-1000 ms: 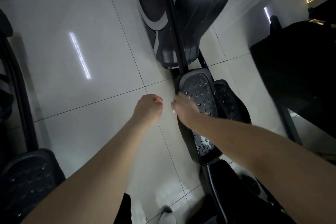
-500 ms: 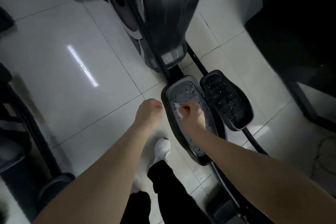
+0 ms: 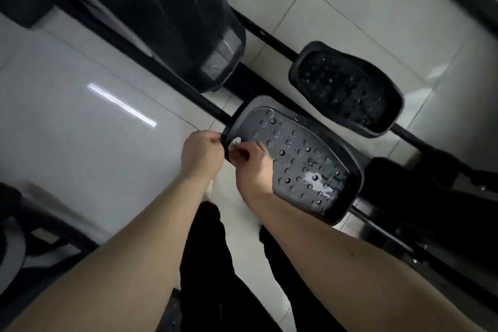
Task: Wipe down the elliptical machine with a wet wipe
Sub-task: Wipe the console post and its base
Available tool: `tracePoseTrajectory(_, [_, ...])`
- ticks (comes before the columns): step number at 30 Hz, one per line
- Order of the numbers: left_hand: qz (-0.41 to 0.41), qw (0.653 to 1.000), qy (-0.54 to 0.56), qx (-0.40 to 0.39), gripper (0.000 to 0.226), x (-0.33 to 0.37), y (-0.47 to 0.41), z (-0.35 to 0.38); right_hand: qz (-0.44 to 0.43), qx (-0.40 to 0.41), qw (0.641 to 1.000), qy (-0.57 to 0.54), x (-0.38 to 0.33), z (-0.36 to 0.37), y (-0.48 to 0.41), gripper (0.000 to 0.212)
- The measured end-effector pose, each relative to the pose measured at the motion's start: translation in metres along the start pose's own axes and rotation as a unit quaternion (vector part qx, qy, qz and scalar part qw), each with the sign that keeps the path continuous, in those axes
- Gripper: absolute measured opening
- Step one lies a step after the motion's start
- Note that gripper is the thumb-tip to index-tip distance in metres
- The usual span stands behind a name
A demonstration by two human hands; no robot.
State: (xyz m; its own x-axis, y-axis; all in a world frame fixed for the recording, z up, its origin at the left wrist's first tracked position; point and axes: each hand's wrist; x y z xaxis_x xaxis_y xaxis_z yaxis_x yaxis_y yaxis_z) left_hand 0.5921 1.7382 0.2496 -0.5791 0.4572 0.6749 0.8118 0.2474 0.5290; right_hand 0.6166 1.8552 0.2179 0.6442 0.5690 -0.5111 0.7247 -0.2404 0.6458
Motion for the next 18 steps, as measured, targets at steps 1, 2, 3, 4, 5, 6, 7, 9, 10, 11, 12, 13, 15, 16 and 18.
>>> tracePoseTrajectory(1, [0.004, 1.000, -0.007, -0.015, 0.035, -0.002, -0.005, -0.004, 0.007, 0.005, 1.000, -0.014, -0.007, 0.003, -0.003, 0.016])
tracePoseTrajectory(2, [0.012, 0.999, -0.013, -0.034, 0.035, -0.003, -0.009, -0.008, 0.016, 0.014, 0.999, -0.030, -0.014, 0.004, -0.007, 0.014])
tracePoseTrajectory(3, [0.018, 0.998, -0.020, -0.056, 0.033, -0.005, -0.014, -0.011, 0.024, 0.025, 0.998, -0.050, -0.021, 0.004, -0.011, 0.013])
tracePoseTrajectory(4, [0.020, 0.997, -0.026, -0.075, 0.031, -0.004, -0.017, -0.015, 0.031, 0.036, 0.997, -0.067, -0.027, 0.003, -0.013, 0.013])
tracePoseTrajectory(5, [0.019, 0.995, -0.033, -0.091, 0.030, -0.003, -0.021, -0.018, 0.038, 0.045, 0.995, -0.082, -0.034, 0.003, -0.015, 0.013])
tracePoseTrajectory(6, [0.021, 0.993, -0.042, -0.106, 0.027, -0.002, -0.024, -0.021, 0.045, 0.055, 0.993, -0.095, -0.040, 0.002, -0.017, 0.013])
tracePoseTrajectory(7, [0.026, 0.991, -0.054, -0.121, 0.024, -0.001, -0.028, -0.023, 0.054, 0.068, 0.990, -0.109, -0.044, 0.002, -0.021, 0.011])
tracePoseTrajectory(9, [0.037, 0.986, -0.077, -0.145, 0.022, 0.000, -0.035, -0.025, 0.068, 0.092, 0.985, -0.129, -0.051, 0.001, -0.033, 0.008])
tracePoseTrajectory(10, [0.045, 0.984, -0.088, -0.151, 0.021, 0.001, -0.037, -0.026, 0.072, 0.105, 0.983, -0.132, -0.054, 0.000, -0.038, 0.007])
tracePoseTrajectory(11, [0.055, 0.982, -0.097, -0.150, 0.021, 0.003, -0.039, -0.027, 0.071, 0.120, 0.981, -0.133, -0.056, 0.000, -0.044, 0.007])
tracePoseTrajectory(12, [0.072, 0.981, -0.106, -0.144, 0.023, 0.006, -0.042, -0.027, 0.070, 0.135, 0.979, -0.134, -0.057, 0.000, -0.048, 0.007])
tracePoseTrajectory(13, [0.091, 0.980, -0.117, -0.135, 0.026, 0.010, -0.045, -0.027, 0.069, 0.145, 0.978, -0.134, -0.057, 0.002, -0.049, 0.008])
tracePoseTrajectory(15, [0.127, 0.974, -0.136, -0.128, 0.030, 0.018, -0.054, -0.024, 0.054, 0.146, 0.980, -0.128, -0.057, 0.005, -0.041, 0.009])
tracePoseTrajectory(16, [0.144, 0.970, -0.146, -0.131, 0.032, 0.022, -0.057, -0.021, 0.038, 0.136, 0.983, -0.121, -0.058, 0.004, -0.039, 0.009])
tracePoseTrajectory(18, [0.162, 0.965, -0.163, -0.130, 0.030, 0.026, -0.063, -0.017, 0.009, 0.126, 0.987, -0.104, -0.059, -0.006, -0.053, 0.009])
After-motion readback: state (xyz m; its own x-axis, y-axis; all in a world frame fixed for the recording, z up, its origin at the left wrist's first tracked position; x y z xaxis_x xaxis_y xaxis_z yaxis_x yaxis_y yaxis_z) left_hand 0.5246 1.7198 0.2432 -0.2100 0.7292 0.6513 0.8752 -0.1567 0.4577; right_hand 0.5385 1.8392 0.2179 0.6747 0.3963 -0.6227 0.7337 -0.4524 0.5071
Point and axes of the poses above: each hand's wrist, its own y-axis away from the middle knuckle, its own z-axis out of the palm, x = y × z, and after that the axes turned 15 degrees about z, right-handed
